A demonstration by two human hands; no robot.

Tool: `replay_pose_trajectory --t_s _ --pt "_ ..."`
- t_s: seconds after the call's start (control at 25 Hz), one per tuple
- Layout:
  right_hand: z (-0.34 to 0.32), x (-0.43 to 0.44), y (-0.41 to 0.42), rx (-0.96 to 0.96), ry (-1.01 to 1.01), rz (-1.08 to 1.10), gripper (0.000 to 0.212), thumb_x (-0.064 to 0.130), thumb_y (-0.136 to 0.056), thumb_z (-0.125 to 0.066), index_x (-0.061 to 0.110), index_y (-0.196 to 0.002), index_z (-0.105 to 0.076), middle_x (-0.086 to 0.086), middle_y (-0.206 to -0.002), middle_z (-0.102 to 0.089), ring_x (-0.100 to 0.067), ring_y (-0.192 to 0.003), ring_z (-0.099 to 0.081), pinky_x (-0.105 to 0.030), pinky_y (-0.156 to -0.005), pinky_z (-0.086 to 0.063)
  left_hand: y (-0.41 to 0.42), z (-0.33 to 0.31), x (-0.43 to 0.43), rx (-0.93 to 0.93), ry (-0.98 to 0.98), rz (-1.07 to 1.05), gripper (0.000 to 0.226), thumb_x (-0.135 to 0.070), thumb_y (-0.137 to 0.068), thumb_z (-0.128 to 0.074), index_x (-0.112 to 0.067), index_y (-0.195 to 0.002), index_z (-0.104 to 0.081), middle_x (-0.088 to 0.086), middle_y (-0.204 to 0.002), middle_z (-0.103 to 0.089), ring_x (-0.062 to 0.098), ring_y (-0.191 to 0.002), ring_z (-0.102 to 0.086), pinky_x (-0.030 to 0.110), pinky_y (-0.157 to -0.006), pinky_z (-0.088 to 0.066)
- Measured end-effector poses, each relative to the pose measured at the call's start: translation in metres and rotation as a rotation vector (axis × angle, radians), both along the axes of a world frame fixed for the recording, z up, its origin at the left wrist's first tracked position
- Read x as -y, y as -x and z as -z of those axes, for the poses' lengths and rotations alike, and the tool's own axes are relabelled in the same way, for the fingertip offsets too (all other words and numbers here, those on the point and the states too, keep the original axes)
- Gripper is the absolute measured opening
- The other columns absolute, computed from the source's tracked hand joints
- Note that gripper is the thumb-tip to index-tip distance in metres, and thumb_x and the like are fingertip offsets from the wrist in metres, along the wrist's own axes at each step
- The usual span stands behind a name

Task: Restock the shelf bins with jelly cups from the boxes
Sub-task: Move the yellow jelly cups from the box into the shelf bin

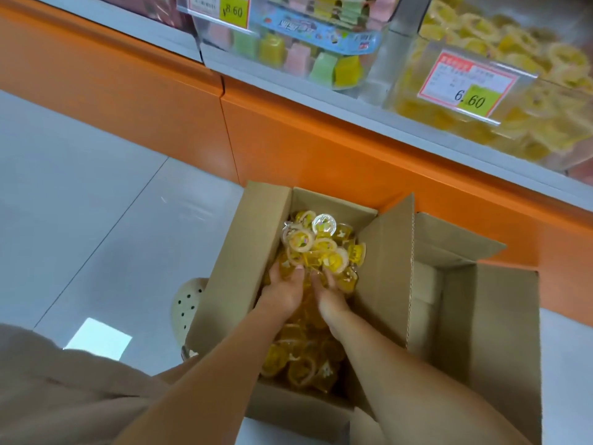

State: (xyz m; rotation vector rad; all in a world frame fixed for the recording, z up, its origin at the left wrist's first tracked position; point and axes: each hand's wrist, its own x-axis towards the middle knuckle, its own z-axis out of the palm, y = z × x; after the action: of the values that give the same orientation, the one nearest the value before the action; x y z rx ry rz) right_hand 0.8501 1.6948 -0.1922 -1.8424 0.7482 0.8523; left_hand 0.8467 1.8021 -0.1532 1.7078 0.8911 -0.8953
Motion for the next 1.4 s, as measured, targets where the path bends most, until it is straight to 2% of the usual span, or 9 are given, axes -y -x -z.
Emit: replay_pose_trajectory --t_s 0.24,0.36,0.56,0.68,0.76,0.96,1.08,1.24,1.4 --pt "0.005 0.017 -0.008 -0.031 -0.086 0.043 0.039 0.061 -0.095 -0.035 0.042 -0.129 -0.041 -0.001 -0.14 -0.046 -0.022 -0.112 -0.048 -0.042 -0.1 -0.043 -0.003 0.013 -0.002 0.061 -0.023 0.071 0.064 -0.059 -0.1 -0.032 -0.047 -0.154 0.0 0.01 -0.137 -0.055 0.035 -0.111 -0.061 0.049 -0.09 -0.056" --pt "0.01 0.021 -0.009 -0.088 -0.175 0.084 0.052 0.063 -0.095 -0.033 0.04 -0.141 -0.033 0.004 -0.151 -0.033 -0.023 -0.133 -0.038 -0.044 -0.106 -0.033 -0.002 0.018 -0.006 0.079 -0.016 0.082 0.059 -0.058 -0.101 -0.032 -0.051 -0.152 -0.004 0.008 -0.133 -0.057 0.031 -0.102 -0.064 0.047 -0.082 -0.06" --pt "0.021 0.022 -0.012 -0.14 -0.277 0.098 0.068 0.076 -0.082 -0.043 0.047 -0.143 -0.031 0.009 -0.155 -0.029 -0.022 -0.139 -0.033 -0.052 -0.112 -0.029 -0.001 0.026 -0.012 0.076 0.048 0.06 0.056 -0.062 -0.099 -0.034 -0.057 -0.148 -0.009 0.003 -0.133 -0.056 0.03 -0.105 -0.064 0.046 -0.082 -0.06" --pt "0.025 0.024 -0.013 -0.179 -0.321 0.173 0.081 0.081 -0.072 -0.054 0.046 -0.142 -0.035 0.007 -0.154 -0.029 -0.023 -0.14 -0.033 -0.054 -0.112 -0.031 0.003 0.031 -0.012 0.107 0.04 0.035 0.055 -0.062 -0.098 -0.037 -0.054 -0.148 -0.016 0.007 -0.135 -0.056 0.033 -0.116 -0.058 0.051 -0.097 -0.052" --pt "0.028 0.024 -0.012 -0.238 -0.409 0.24 0.09 0.083 -0.057 -0.065 0.044 -0.136 -0.046 0.003 -0.148 -0.041 -0.026 -0.131 -0.046 -0.055 -0.107 -0.038 0.006 0.033 -0.013 0.119 0.058 0.018 0.054 -0.062 -0.097 -0.04 -0.053 -0.147 -0.021 0.005 -0.139 -0.053 0.032 -0.123 -0.053 0.051 -0.104 -0.046" --pt "0.02 0.029 -0.006 -0.235 -0.512 0.252 0.062 0.066 -0.067 -0.073 0.034 -0.12 -0.064 -0.006 -0.121 -0.067 -0.028 -0.104 -0.067 -0.049 -0.091 -0.053 0.008 0.028 -0.014 0.159 0.112 -0.011 0.055 -0.066 -0.093 -0.045 -0.051 -0.145 -0.032 -0.002 -0.142 -0.051 0.028 -0.128 -0.05 0.051 -0.107 -0.043" --pt "0.008 0.032 -0.006 -0.18 -0.609 0.304 0.054 0.053 -0.073 -0.074 0.023 -0.118 -0.067 -0.01 -0.11 -0.071 -0.028 -0.093 -0.071 -0.04 -0.07 -0.058 0.009 0.02 -0.015 0.171 0.186 -0.075 0.053 -0.071 -0.09 -0.044 -0.048 -0.138 -0.045 -0.007 -0.135 -0.056 0.022 -0.119 -0.055 0.045 -0.104 -0.045" --pt "-0.014 0.038 -0.006 -0.094 -0.7 0.287 0.051 0.04 -0.076 -0.076 0.016 -0.12 -0.066 -0.013 -0.11 -0.07 -0.027 -0.087 -0.07 -0.035 -0.061 -0.056 0.01 -0.002 -0.013 0.196 0.301 -0.132 0.032 -0.069 -0.094 -0.04 -0.053 -0.116 -0.056 -0.021 -0.111 -0.065 0.006 -0.097 -0.061 0.027 -0.071 -0.047" --pt "-0.044 0.046 -0.003 0.035 -0.721 0.249 0.027 0.017 -0.079 -0.072 0.016 -0.107 -0.068 -0.014 -0.104 -0.07 -0.03 -0.082 -0.069 -0.038 -0.064 -0.057 0.01 -0.017 -0.005 0.177 0.435 -0.166 0.037 -0.074 -0.085 -0.051 -0.05 -0.111 -0.062 -0.003 -0.11 -0.075 0.027 -0.099 -0.072 0.045 -0.088 -0.054"
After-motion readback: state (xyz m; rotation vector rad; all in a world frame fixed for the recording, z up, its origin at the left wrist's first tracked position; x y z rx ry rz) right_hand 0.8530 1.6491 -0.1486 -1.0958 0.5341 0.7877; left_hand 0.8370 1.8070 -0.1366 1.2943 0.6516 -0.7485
